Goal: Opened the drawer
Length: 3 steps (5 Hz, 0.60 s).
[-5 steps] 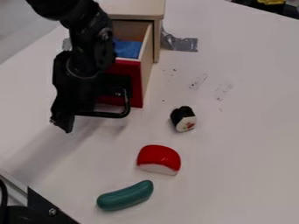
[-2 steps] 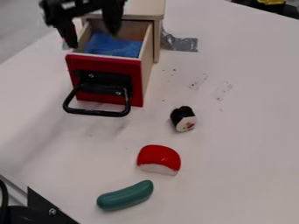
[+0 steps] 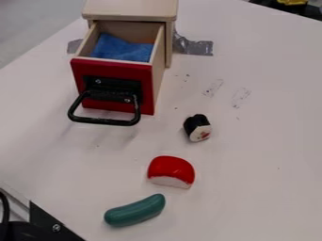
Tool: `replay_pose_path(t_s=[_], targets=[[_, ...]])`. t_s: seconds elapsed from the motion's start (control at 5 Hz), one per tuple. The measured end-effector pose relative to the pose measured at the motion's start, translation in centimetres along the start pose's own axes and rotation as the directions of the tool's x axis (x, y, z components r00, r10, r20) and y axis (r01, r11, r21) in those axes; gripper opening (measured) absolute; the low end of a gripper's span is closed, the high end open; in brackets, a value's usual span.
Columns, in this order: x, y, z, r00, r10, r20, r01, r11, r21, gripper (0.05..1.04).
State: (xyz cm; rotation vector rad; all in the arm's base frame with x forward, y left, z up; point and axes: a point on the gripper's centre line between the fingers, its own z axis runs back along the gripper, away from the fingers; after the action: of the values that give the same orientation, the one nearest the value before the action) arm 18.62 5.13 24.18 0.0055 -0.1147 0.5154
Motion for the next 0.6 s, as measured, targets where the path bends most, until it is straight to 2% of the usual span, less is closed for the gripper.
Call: replay_pose_path(t_s=[0.2,0.4,0.6], targets=[[-2.3,0.4,-0.6,0.991,-0.126,-0.043,0.126,0.992,-0.007,0.999],[-3.4,0.5,-4.2,0.982,-0.175,-0.072,0.175,0.985,-0.015,0.999],[-3.7,1.0,-8.0,0.987,-0.159,-0.03,0.159,0.987,0.006,0.999]])
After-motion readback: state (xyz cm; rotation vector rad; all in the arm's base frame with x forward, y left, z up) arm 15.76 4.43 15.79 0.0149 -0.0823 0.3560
